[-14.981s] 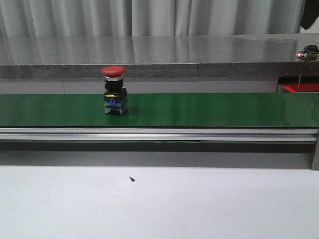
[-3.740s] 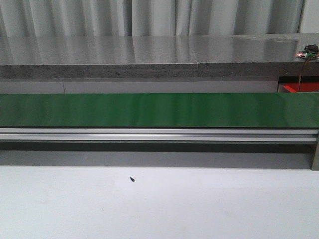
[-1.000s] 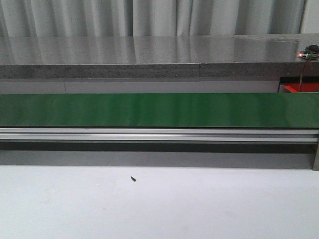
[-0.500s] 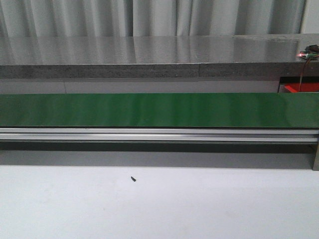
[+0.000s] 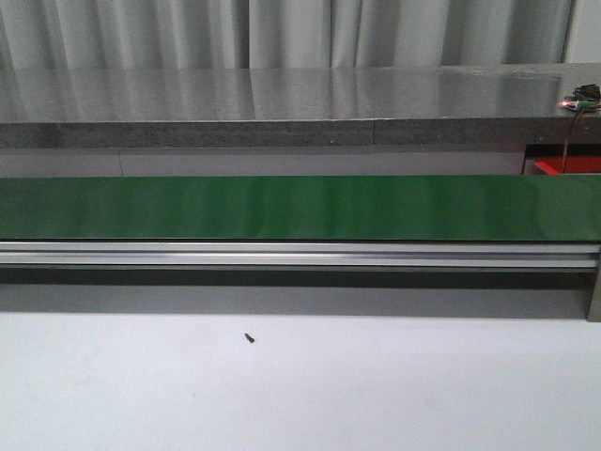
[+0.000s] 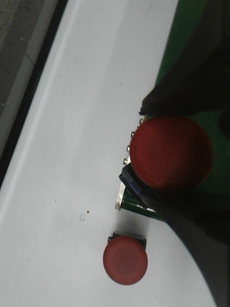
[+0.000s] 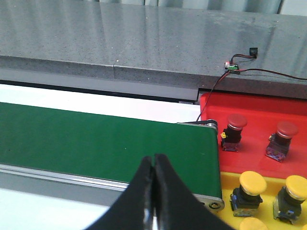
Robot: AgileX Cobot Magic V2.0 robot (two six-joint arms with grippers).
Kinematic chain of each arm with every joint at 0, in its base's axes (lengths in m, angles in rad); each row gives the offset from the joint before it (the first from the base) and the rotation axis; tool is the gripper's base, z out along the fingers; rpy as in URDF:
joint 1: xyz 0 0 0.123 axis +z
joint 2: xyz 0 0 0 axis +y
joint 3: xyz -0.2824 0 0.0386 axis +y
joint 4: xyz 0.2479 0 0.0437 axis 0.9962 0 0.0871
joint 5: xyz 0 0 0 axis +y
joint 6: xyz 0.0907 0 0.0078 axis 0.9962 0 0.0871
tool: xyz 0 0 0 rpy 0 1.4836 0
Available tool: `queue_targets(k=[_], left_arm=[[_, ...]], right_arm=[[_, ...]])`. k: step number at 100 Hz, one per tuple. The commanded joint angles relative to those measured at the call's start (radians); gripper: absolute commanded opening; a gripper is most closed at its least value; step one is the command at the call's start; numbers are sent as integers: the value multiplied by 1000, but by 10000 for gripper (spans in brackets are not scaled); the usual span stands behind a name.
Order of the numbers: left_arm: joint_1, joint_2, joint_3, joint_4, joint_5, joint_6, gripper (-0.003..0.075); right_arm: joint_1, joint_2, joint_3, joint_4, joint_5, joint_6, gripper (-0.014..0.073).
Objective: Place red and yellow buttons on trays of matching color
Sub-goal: 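Carry the red button with the left gripper onto the belt's near end, then open the left gripper to release the red button on the belt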
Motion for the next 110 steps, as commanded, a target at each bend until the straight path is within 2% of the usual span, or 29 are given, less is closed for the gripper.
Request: queue_targets(k=[1,59,66,83,88,110], left_arm=[[-16,-58,-4,-19,-54,3,188],[-22,-58,90,-40,-92,3,203],[-22,-58,90,-46,-89,3,253],[-22,-60,82,-83,-89,25,514],[-22,-62,68,-94,-83,29,559],[-22,-102,12,-110,-90,29,567]], right_arm=[[0,10,-25,5,-80,-3,-68],[0,10,-25,5,-81,-3,-68],[0,10,-25,5,-81,-3,-68],[0,10,-25,5,-81,-3,-68],[0,10,-25,5,-81,-3,-68],[0,10,-25,5,-80,-3,-68]])
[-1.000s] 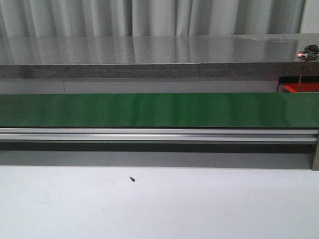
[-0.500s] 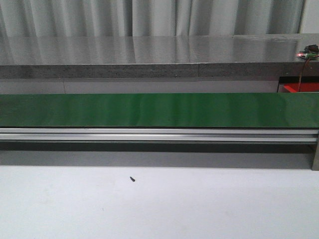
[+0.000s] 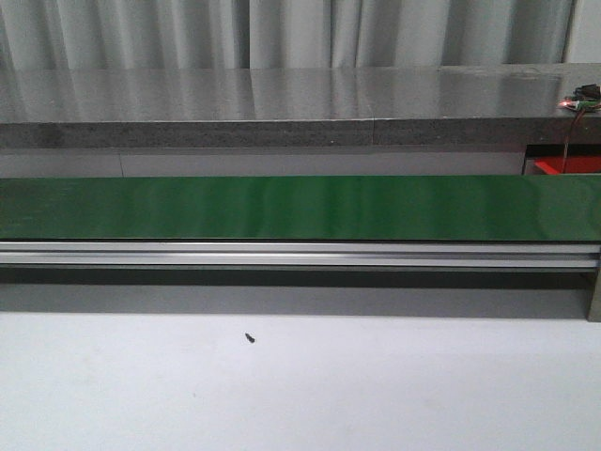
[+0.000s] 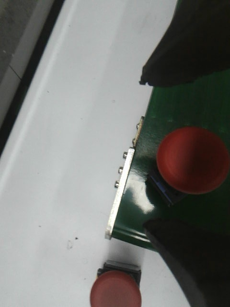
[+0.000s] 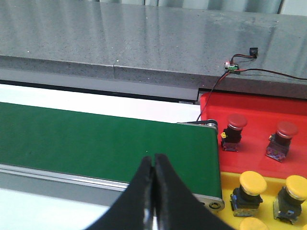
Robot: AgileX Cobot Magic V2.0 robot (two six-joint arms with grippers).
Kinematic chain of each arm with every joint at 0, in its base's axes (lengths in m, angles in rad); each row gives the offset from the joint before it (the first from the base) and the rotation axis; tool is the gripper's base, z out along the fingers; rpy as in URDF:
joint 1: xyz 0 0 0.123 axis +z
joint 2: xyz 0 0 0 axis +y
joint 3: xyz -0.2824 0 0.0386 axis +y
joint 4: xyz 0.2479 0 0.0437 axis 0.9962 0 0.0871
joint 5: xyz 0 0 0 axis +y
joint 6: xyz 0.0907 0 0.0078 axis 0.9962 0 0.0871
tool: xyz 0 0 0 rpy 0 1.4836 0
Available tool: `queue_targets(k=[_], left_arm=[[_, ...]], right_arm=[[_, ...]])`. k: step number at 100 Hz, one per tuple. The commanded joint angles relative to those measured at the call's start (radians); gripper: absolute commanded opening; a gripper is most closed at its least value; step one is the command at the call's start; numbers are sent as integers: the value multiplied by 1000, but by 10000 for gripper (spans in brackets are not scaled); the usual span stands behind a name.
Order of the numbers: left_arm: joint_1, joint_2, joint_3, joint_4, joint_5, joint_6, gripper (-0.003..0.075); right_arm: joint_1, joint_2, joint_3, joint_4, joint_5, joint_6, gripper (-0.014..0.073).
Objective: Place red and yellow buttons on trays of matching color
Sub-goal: 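Open the left gripper to release the red button on the belt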
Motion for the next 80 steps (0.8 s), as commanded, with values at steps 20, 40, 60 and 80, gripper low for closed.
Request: queue_targets(k=[20,40,60,80], left_arm=[[38,-102,-57,-38,-63,-22,567],[84,-92,-57,29,-76,-90,567],[86,-45,-57,156,-67,-146,567],[86,1,-57,174,-104,-212,567]], right_arm=[[0,10,-25,5,-80,-3,-68],[0,10,-25,5,-80,-3,-68],[0,10,-25,5,-78,-3,-68],[0,10,-25,5,-74,-3,-68]])
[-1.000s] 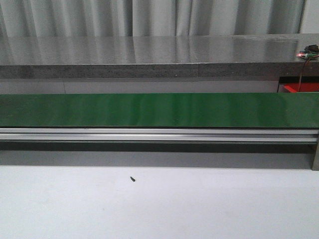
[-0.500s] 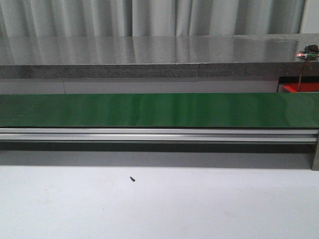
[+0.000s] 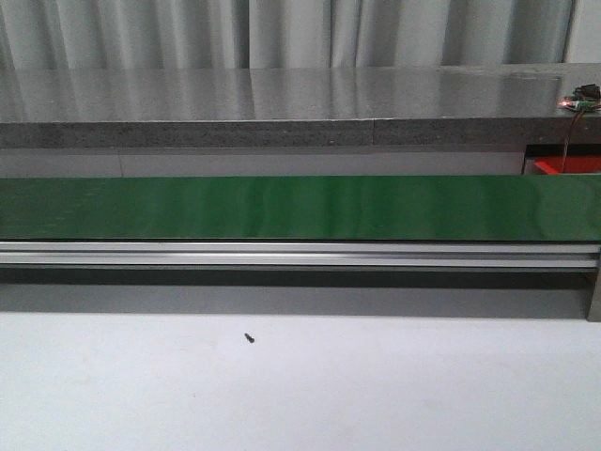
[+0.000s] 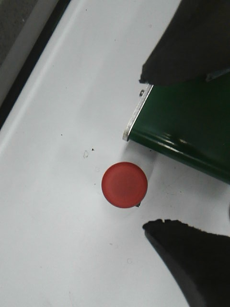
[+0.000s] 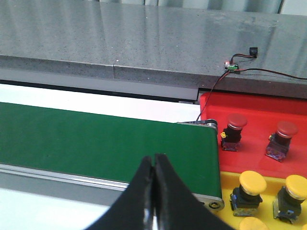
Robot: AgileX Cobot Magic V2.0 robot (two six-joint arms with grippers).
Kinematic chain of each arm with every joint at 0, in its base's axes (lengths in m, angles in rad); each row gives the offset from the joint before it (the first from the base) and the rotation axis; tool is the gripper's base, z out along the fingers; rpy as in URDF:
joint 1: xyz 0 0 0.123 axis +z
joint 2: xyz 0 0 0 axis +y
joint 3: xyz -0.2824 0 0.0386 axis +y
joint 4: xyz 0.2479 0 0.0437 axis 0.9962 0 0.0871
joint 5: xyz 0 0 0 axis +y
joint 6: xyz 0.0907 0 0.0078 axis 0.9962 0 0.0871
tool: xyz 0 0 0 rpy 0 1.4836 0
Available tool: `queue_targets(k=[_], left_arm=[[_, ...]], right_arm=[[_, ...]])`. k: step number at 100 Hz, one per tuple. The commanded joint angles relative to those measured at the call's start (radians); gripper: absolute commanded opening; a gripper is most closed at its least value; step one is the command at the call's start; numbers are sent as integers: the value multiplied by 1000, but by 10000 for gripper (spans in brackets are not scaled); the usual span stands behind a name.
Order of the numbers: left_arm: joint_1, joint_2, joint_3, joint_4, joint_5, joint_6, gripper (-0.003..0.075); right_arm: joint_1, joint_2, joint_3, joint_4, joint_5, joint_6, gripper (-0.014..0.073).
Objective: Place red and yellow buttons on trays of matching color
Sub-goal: 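Open the left gripper to release the red button on the belt, then grasp another red button from the cluster with the left gripper, then place the red button on the belt and open the left gripper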
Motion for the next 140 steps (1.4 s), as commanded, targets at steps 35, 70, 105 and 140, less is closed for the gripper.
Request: queue_targets(k=[35,70,105,140], left_arm=[[0,17,-33,21,-89,-100,567],[0,50,-33,69,-125,-151,567],[0,104,-33,71,-129,-167,566],[0,116,-33,71,-156,-174,480]], right_arm=[[0,10,-25,5,-72,-3,-68],[0,10,-25,5,-72,-3,-68],[0,10,-25,5,-72,-3,-68],[0,10,-25,5,-72,-3,-68]])
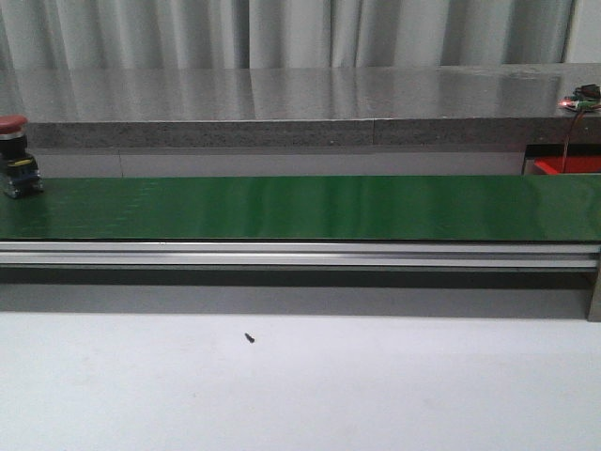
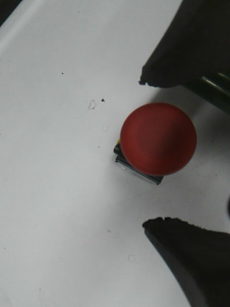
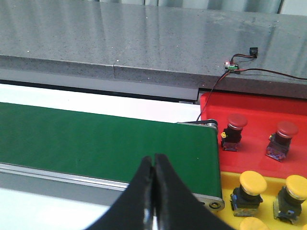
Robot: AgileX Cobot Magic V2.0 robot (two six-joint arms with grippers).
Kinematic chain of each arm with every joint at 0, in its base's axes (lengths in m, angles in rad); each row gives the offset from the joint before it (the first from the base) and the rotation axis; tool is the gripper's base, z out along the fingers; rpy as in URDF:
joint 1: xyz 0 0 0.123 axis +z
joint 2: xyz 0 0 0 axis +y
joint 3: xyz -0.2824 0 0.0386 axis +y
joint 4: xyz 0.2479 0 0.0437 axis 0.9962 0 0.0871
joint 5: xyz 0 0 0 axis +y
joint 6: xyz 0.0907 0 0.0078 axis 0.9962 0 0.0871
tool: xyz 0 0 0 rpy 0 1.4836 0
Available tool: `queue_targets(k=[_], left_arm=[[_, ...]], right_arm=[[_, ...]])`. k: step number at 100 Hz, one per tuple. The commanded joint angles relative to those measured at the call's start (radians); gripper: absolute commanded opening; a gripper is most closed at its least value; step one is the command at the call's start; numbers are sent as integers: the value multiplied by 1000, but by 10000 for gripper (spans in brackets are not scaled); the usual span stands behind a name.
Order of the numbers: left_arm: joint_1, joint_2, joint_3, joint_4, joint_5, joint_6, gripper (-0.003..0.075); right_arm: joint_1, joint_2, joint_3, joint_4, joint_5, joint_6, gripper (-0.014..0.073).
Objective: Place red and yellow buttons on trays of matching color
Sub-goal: 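Place the red button on the belt and open the left gripper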
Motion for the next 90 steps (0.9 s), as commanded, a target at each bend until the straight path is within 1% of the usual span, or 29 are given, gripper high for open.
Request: queue_targets(k=[1,12,24,31,41,48,66,90], left_arm=[[0,-48,-33,-5,-44,-12,468],[0,-48,-33,-5,-47,-12,375],[0,-48,-33,-5,-50,-12,296],[0,-48,-33,-5,-50,-12,256],[0,-48,-33,-5,-51,-12,219],[0,-48,-33,-5,-51,-12,207],[0,-57,-33,-5,-45,-12,208],[0,-138,-33,34,-29,-12,208]], right_arm=[[0,10,-25,5,-72,-3,-68],[0,10,-25,5,-72,-3,-68],[0,10,-25,5,-72,-3,-68],[0,10,-25,5,-72,-3,-68],[0,10,-25,5,-72,-3,-68],[0,10,-25,5,-72,-3,-68],[0,10,-25,5,-72,-3,-68],[0,10,-25,5,-72,-3,-68]])
